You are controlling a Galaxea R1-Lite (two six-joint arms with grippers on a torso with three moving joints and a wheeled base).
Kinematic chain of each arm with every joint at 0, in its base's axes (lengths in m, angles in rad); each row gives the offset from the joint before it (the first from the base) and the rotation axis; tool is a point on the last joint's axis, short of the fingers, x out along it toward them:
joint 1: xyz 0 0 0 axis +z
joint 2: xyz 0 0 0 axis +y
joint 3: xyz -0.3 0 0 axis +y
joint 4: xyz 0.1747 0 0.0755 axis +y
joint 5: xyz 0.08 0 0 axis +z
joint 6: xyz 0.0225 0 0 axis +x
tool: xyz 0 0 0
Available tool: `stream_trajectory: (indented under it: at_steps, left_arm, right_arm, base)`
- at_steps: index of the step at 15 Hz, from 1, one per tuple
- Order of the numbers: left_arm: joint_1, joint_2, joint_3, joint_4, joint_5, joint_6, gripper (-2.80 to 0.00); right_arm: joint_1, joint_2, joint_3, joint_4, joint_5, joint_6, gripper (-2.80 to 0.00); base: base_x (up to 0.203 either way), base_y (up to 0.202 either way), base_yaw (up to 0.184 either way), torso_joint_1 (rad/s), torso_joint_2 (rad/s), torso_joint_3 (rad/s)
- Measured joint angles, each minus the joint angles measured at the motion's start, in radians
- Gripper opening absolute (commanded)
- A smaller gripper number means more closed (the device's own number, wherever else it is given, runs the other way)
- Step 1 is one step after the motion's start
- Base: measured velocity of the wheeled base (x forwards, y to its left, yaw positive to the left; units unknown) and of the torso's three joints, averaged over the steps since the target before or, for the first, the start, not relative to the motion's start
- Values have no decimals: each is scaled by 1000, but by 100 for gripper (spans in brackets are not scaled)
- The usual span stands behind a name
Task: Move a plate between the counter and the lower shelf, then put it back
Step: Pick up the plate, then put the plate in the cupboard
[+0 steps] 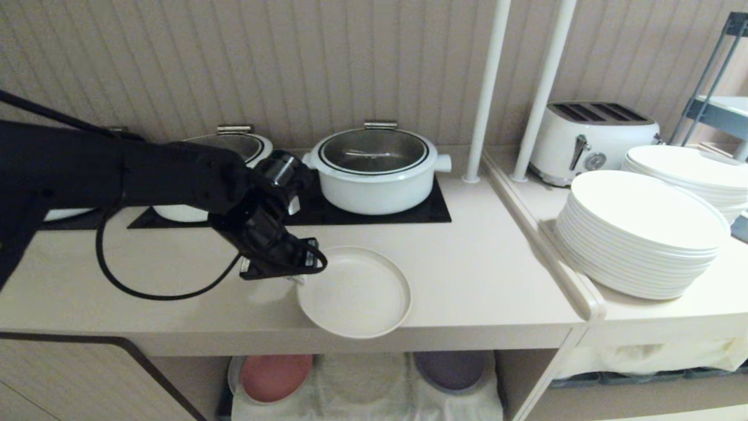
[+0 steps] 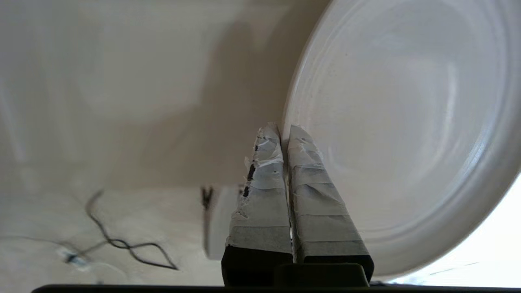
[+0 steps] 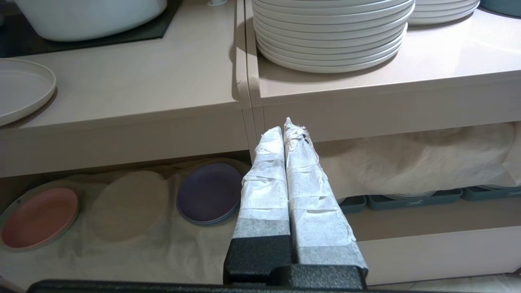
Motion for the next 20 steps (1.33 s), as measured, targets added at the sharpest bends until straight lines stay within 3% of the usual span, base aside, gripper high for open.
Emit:
stream_trajectory:
  at_steps: [7, 12, 20]
  left_arm:
    - [12, -75, 46, 0, -48, -139, -280]
    - [19, -157, 141, -2, -78, -154, -280]
    - [79, -330, 281, -3, -80, -230, -280]
  right_arm:
    - [0, 0, 0, 0, 0, 1, -280]
    - [0, 0, 0, 0, 0, 0, -280]
    - [0, 0, 0, 0, 0, 0, -280]
  base:
    - [0, 0, 0, 0, 0, 0]
    - [0, 0, 0, 0, 0, 0]
    - [0, 0, 0, 0, 0, 0]
